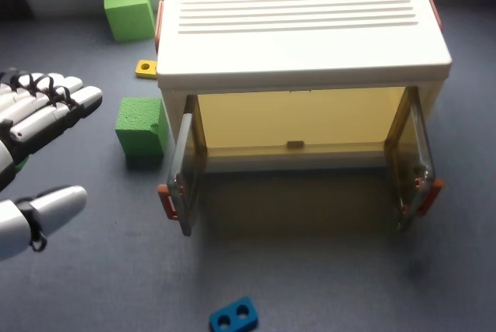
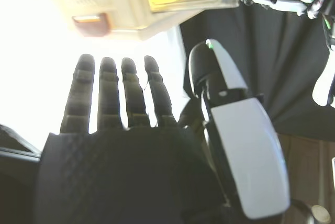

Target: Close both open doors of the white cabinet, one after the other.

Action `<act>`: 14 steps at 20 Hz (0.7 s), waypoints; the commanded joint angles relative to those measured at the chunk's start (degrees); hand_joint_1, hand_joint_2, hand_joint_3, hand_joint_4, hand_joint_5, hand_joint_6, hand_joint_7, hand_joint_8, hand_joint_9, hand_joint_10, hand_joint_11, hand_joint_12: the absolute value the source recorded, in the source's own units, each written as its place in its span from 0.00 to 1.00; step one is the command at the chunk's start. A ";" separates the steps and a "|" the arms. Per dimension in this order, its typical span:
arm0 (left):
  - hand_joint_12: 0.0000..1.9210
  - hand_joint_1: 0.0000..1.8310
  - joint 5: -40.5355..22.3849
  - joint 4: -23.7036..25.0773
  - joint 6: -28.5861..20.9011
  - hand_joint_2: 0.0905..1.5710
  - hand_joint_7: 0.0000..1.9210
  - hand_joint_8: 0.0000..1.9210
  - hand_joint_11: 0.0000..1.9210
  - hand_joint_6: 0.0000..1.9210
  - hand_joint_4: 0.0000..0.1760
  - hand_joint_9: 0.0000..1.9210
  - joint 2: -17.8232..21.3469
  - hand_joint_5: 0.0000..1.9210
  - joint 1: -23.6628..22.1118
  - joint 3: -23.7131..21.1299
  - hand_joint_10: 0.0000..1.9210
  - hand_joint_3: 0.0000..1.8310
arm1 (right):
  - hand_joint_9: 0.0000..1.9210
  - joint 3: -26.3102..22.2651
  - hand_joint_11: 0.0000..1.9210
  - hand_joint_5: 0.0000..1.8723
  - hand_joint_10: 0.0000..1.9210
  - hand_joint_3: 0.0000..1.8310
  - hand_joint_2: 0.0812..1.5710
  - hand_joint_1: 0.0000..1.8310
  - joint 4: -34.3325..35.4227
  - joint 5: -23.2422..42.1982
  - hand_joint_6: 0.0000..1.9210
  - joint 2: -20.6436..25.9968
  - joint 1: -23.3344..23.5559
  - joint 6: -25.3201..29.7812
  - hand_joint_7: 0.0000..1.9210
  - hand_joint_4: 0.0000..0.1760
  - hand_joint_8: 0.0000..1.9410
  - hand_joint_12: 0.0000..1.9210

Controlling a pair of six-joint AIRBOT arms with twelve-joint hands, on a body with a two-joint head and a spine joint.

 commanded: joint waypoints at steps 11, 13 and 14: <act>0.06 0.00 -1.96 5.05 -2.24 1.00 0.00 0.00 0.00 0.00 0.00 0.01 -0.69 0.00 -1.75 0.28 0.00 0.05 | 0.00 0.61 0.00 0.01 0.00 0.00 0.97 0.19 1.64 6.14 0.00 0.24 -0.03 0.26 0.00 0.00 0.00 0.00; 0.09 0.00 -1.27 5.91 -2.71 1.00 0.00 0.00 0.00 0.00 0.00 0.01 -1.08 0.00 -2.01 0.43 0.00 0.10 | 0.00 0.68 0.00 0.01 0.00 0.00 0.97 0.13 1.64 6.14 0.00 0.17 -0.03 0.26 0.00 0.00 0.00 0.00; 0.09 0.00 -0.87 6.38 -3.08 1.00 0.00 0.00 0.00 0.00 0.00 0.01 -1.23 0.00 -2.15 0.53 0.00 0.11 | 0.00 0.70 0.00 0.00 0.00 0.01 0.97 0.12 1.64 6.10 0.00 0.13 -0.03 0.26 0.00 0.00 0.00 0.00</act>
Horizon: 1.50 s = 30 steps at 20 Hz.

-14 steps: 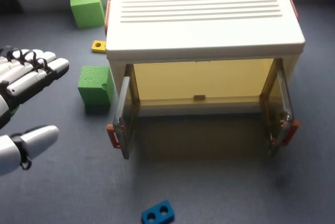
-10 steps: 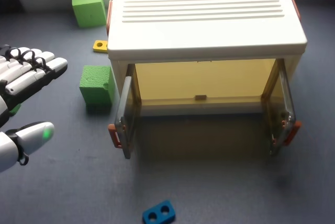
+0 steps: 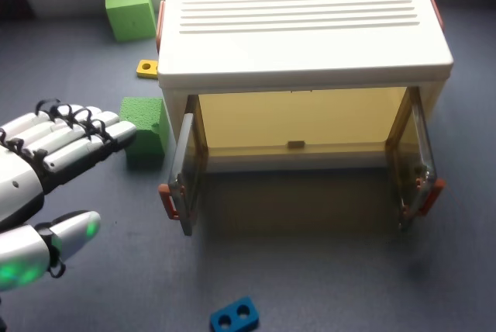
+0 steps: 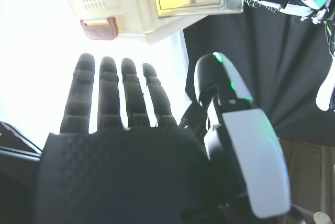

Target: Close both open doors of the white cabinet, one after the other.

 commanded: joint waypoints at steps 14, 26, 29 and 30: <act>0.12 0.00 1.99 10.99 -6.62 1.00 0.00 0.00 0.00 0.00 0.00 0.01 -3.57 0.02 -8.12 3.06 0.00 0.12 | 0.00 0.78 0.00 0.01 0.00 0.00 0.97 0.09 1.84 6.03 0.00 -0.37 0.02 0.41 0.00 0.00 0.00 0.00; 0.26 0.00 4.58 15.33 -8.74 1.00 0.02 0.00 0.00 0.00 0.00 0.04 -6.02 0.04 -12.00 4.33 0.00 0.06 | 0.00 0.98 0.00 0.02 0.00 0.00 0.96 0.07 1.84 5.98 0.00 -0.44 0.02 0.42 0.00 0.00 0.00 0.00; 0.25 0.00 5.88 17.09 -9.61 1.00 0.00 0.00 0.00 0.00 0.00 0.02 -6.94 0.03 -14.01 4.97 0.00 0.09 | 0.00 0.99 0.00 0.02 0.00 0.00 0.96 0.11 1.84 5.98 0.00 -0.44 0.02 0.42 0.00 0.00 0.00 0.00; 0.25 0.00 6.24 17.48 -9.71 1.00 0.00 0.00 0.00 0.00 0.00 0.01 -7.44 0.03 -14.69 5.21 0.00 0.10 | 0.00 0.99 0.00 0.02 0.00 0.00 0.96 0.11 1.83 5.98 0.00 -0.44 0.02 0.42 0.00 0.00 0.00 0.00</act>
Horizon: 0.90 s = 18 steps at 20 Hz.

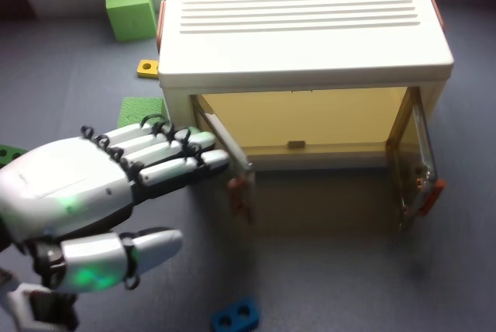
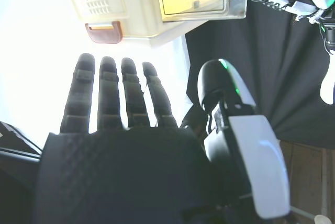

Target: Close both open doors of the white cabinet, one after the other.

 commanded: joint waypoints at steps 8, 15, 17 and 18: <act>0.11 0.00 -4.96 0.67 -0.30 1.00 0.02 0.00 0.01 0.01 0.00 0.03 -3.63 0.04 -3.49 1.62 0.00 0.11 | 0.00 0.28 0.00 0.03 0.00 0.00 0.96 0.13 1.84 6.77 0.00 0.01 0.02 0.42 0.01 0.00 0.00 0.00; 0.00 0.00 -4.14 0.76 0.00 1.00 0.00 0.00 0.00 0.00 0.00 0.00 -6.06 0.02 -5.40 2.89 0.00 0.13 | 0.00 0.29 0.00 0.02 0.00 0.00 0.95 0.11 1.99 6.79 0.00 -0.06 0.02 0.42 0.00 0.00 0.00 0.00; 0.00 0.00 -4.04 0.58 0.41 1.00 0.01 0.00 0.01 0.00 0.00 0.01 -6.77 0.03 -5.90 3.19 0.00 0.14 | 0.00 0.29 0.00 0.02 0.00 0.00 0.95 0.11 2.00 6.79 0.00 -0.07 0.02 0.42 0.01 0.00 0.00 0.00; 0.01 0.00 -3.82 0.62 0.45 1.00 0.01 0.00 0.02 0.01 0.00 0.01 -7.11 0.04 -6.22 3.35 0.00 0.15 | 0.00 0.29 0.01 0.03 0.00 0.00 0.95 0.11 2.00 6.79 0.00 -0.07 0.02 0.42 0.01 0.00 0.00 0.00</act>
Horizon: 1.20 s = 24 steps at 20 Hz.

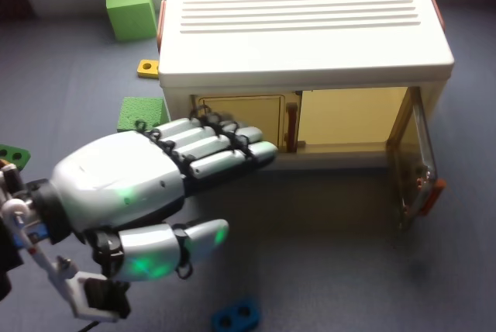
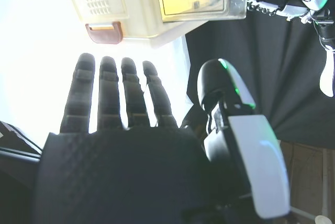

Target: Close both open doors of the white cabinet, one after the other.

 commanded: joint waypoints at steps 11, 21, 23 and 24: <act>0.02 0.00 -10.44 -0.87 -0.69 1.00 0.00 0.00 0.02 0.00 0.00 0.01 3.88 0.03 2.77 -3.32 0.00 0.11 | 0.00 -0.65 0.02 0.02 0.00 0.00 0.95 0.11 -0.27 6.73 0.00 -0.01 0.02 0.42 0.00 0.00 0.00 0.00; 0.08 0.00 -20.69 -13.21 5.72 1.00 0.00 0.00 0.00 0.00 0.00 0.00 11.00 0.01 14.05 -9.05 0.00 0.13 | 0.01 -2.07 0.03 0.05 0.00 0.00 0.93 0.17 -6.26 4.49 0.00 -0.10 0.52 0.44 0.02 0.00 0.00 0.00; 0.07 0.00 -24.61 -18.04 8.09 1.00 0.00 0.00 0.00 0.00 0.00 0.01 11.56 0.00 17.16 -9.75 0.00 0.08 | 0.00 -2.12 0.02 0.04 0.00 0.00 0.94 0.21 -8.60 3.46 0.00 -0.43 1.90 0.84 0.01 0.00 0.00 0.00; 0.07 0.00 -25.03 -18.45 8.20 1.00 0.00 0.00 0.00 0.00 0.00 0.01 11.61 0.00 17.37 -9.80 0.00 0.08 | 0.00 -2.12 0.02 0.04 0.00 0.00 0.94 0.21 -8.91 3.21 0.00 -0.47 2.14 0.85 0.01 0.00 0.00 0.00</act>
